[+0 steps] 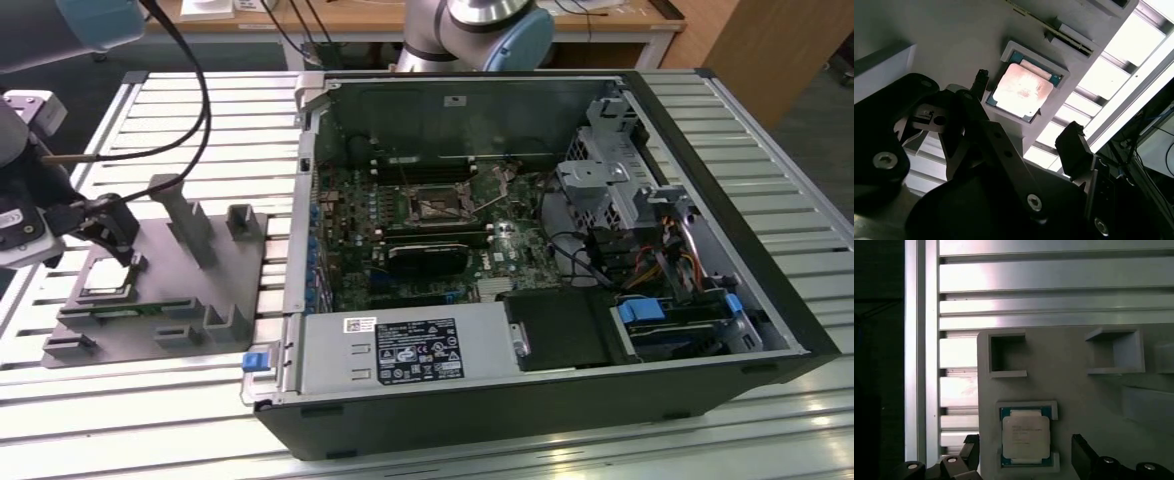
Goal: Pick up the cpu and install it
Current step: 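Pick up the cpu and move it towards the insertion slot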
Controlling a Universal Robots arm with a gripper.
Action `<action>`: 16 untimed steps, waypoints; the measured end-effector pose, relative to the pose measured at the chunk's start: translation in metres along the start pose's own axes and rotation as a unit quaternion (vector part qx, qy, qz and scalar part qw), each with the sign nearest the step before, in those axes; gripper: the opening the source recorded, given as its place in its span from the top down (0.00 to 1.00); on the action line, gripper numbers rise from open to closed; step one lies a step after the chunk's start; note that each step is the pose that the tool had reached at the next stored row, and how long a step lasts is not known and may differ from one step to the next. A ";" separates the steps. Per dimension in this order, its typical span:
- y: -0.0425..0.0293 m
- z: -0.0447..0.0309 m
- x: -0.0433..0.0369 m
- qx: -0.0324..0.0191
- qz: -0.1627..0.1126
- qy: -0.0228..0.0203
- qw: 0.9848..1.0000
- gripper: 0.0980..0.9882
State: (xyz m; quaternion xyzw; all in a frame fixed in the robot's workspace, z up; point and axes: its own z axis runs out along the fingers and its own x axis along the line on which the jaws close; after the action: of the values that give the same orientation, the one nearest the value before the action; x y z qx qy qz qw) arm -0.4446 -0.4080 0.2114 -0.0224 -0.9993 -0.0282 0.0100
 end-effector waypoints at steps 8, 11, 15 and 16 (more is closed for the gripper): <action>-0.0004 0.0080 -0.0002 0.000 0.000 0.000 1.000 0.19; -0.0006 0.0105 -0.0002 0.000 0.000 0.000 1.000 0.19; -0.0008 0.0153 -0.0003 0.000 0.000 0.000 1.000 0.19; -0.0009 0.0167 -0.0004 0.000 0.000 0.000 1.000 0.19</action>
State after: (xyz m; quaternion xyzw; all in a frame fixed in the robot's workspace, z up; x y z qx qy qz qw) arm -0.4446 -0.4080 0.1947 -0.0224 -0.9993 -0.0282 0.0100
